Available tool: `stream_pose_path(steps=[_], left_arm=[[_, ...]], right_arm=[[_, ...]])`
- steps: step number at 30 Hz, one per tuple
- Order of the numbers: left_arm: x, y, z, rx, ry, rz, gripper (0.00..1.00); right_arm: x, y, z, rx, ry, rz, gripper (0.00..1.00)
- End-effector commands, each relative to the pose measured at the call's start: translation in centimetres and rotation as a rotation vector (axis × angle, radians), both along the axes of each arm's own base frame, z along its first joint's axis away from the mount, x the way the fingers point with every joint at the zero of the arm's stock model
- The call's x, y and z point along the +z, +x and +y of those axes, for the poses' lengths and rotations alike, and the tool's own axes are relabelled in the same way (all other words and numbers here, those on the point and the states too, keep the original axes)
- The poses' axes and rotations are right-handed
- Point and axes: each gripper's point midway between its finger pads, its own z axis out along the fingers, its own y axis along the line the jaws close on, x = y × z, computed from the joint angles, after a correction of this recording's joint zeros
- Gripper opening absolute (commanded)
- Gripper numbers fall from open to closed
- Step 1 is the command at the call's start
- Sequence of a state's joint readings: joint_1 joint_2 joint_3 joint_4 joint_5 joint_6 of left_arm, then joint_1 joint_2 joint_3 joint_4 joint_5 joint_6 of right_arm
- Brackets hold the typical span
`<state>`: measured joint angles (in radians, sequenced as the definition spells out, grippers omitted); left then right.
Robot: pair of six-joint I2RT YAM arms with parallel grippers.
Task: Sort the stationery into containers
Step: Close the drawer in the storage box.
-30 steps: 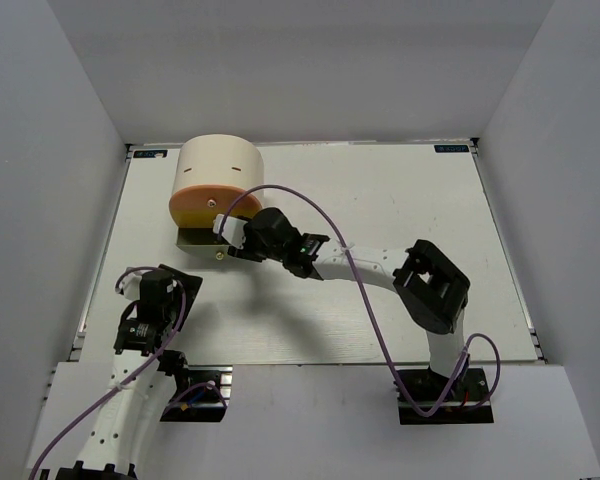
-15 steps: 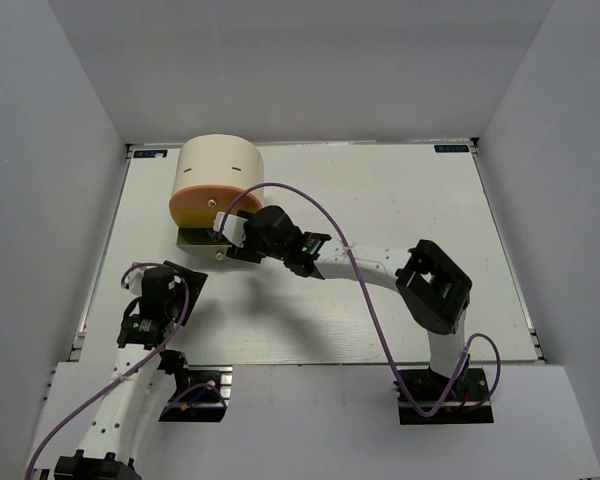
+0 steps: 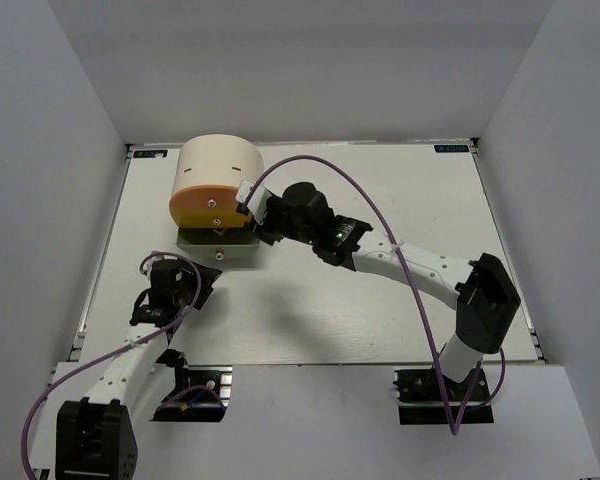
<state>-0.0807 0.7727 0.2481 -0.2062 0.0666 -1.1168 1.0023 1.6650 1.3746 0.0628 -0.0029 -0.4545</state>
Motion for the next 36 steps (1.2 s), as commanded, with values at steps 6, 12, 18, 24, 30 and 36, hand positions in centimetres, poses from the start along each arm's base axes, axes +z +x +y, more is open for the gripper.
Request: stream_pose_path(steps=[6, 12, 18, 24, 30, 36], left_arm=[[1.6, 3.8, -0.9, -0.066, 0.0, -0.139, 0.5], [2.6, 5.8, -1.6, -0.074, -0.043, -0.207, 0.53], [2.6, 7.8, -2.0, -0.066, -0.072, -0.217, 0.53], [3.2, 9.6, -2.0, -0.048, -0.085, -0.237, 0.53], [3.6, 10.8, -1.8, -0.017, -0.1, -0.253, 0.53], [3.0, 11.4, -1.5, 0.008, -0.098, -0.233, 0.53]], right_arm=[[-2.6, 0.6, -5.8, -0.104, -0.028, 0.122, 0.31], [-3.3, 1.5, -9.4, -0.173, -0.034, 0.128, 0.34], [-3.9, 1.7, -11.4, -0.205, -0.034, 0.141, 0.37], [-3.8, 2.3, -12.5, -0.229, -0.025, 0.148, 0.39], [-4.5, 2.1, -13.6, -0.243, -0.043, 0.173, 0.42], [-4.9, 2.2, -14.3, -0.253, -0.052, 0.183, 0.42]])
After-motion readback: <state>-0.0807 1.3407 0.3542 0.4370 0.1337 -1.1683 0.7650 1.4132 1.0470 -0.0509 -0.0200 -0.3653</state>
